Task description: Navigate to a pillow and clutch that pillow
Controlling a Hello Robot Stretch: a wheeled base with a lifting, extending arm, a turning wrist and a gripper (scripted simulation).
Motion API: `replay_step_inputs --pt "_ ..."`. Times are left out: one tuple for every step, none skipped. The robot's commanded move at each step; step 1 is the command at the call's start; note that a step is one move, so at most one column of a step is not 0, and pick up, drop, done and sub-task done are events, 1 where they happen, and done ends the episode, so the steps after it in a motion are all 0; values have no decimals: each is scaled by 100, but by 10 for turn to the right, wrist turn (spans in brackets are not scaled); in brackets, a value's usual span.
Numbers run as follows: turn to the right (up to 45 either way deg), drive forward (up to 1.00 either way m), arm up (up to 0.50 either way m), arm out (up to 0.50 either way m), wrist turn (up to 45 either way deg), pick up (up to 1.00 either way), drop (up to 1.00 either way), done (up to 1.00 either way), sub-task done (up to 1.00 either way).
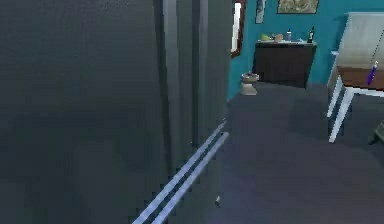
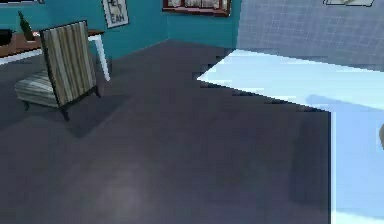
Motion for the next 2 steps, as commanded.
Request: replay_step_inputs --pt "450 0 0 0 0 0 0 0 0" --pt "450 0 0 0 0 0 0 0 0"
